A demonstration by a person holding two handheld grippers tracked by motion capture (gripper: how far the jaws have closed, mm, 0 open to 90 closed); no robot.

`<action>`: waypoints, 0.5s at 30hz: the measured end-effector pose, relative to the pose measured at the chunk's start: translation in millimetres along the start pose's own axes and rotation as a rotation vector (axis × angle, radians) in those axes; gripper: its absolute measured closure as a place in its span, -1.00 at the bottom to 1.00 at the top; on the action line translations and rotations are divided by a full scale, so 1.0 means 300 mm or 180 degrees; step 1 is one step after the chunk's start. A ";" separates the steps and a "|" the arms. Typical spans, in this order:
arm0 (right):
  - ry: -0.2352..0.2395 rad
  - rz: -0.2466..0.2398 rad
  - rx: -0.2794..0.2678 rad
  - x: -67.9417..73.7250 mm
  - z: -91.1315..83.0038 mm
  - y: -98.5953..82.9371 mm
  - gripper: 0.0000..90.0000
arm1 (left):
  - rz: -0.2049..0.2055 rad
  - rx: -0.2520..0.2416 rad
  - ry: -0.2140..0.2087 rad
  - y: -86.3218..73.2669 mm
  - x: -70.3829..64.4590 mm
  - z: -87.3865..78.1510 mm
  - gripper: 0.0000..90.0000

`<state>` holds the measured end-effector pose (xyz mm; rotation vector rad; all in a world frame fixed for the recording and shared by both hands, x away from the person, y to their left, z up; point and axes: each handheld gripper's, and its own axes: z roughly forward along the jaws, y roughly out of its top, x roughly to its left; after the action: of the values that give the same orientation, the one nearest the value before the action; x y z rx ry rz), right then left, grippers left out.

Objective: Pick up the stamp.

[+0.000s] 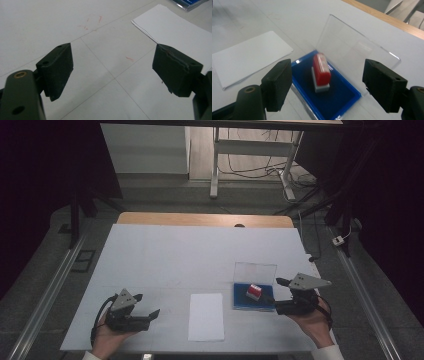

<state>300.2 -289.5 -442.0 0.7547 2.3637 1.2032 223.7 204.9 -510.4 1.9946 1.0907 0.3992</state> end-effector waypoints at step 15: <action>0.0230 -0.0149 0.0305 0.011 0.126 0.127 -0.45 | -0.0008 0.0044 0.0000 -0.002 0.003 0.005 -0.61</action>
<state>329.5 -245.6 -432.1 0.6927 2.4989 1.1227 224.8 205.2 -511.8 2.0050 1.0987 0.3912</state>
